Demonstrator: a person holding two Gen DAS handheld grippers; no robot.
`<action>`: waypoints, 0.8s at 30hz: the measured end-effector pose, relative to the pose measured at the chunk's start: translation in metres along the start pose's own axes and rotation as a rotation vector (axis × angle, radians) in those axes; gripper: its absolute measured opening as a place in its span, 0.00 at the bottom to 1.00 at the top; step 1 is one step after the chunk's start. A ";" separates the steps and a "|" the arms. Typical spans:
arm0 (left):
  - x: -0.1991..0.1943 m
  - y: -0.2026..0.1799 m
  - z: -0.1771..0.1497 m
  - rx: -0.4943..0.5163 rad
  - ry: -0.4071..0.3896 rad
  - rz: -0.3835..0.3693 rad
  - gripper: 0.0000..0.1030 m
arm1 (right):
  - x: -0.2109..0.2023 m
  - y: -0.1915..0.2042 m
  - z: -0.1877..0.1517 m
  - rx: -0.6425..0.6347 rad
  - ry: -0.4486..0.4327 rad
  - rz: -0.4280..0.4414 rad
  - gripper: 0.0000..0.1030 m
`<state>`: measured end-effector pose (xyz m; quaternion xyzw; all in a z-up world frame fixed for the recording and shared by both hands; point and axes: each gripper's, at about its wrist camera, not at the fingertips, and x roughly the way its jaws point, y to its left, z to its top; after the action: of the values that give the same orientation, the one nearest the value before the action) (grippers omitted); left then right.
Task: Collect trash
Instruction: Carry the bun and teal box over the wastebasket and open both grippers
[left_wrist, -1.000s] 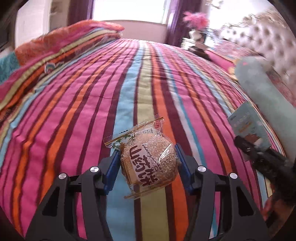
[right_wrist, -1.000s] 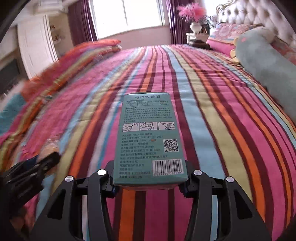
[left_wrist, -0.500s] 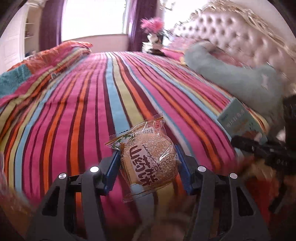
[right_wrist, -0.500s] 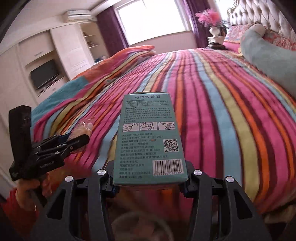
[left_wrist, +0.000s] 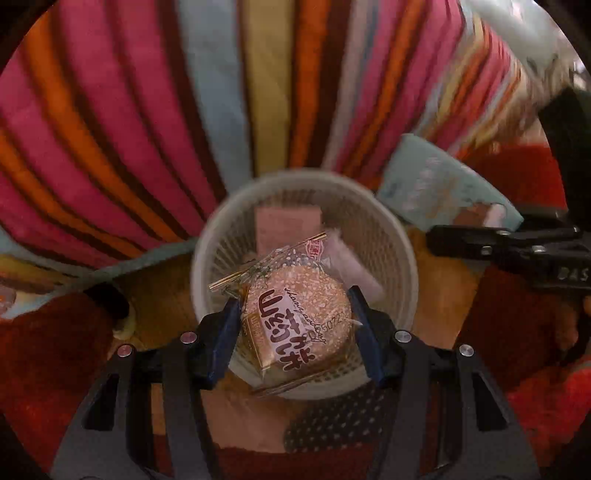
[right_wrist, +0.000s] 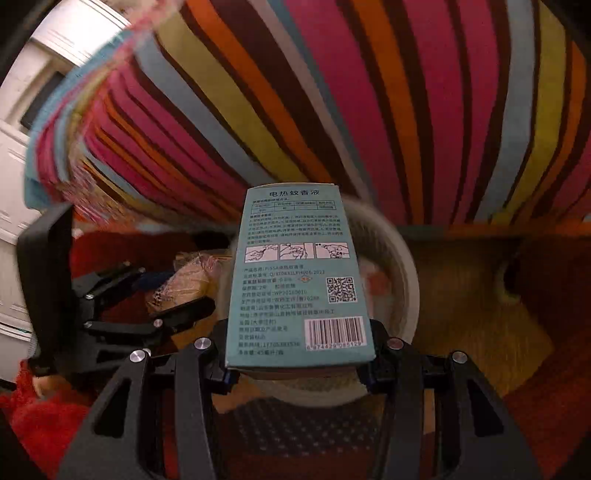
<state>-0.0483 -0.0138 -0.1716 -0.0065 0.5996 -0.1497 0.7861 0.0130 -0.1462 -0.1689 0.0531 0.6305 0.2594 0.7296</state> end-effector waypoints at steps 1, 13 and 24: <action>0.009 -0.003 0.003 0.025 0.017 0.008 0.54 | 0.013 -0.004 0.003 0.016 0.036 -0.002 0.45; 0.054 0.006 0.026 -0.030 0.087 0.037 0.59 | 0.055 -0.003 0.003 -0.022 0.105 -0.124 0.45; 0.063 0.014 0.023 -0.077 0.106 0.032 0.79 | 0.053 -0.015 -0.006 0.003 0.088 -0.151 0.67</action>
<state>-0.0087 -0.0193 -0.2274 -0.0192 0.6458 -0.1143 0.7547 0.0161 -0.1370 -0.2240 -0.0047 0.6646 0.2049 0.7186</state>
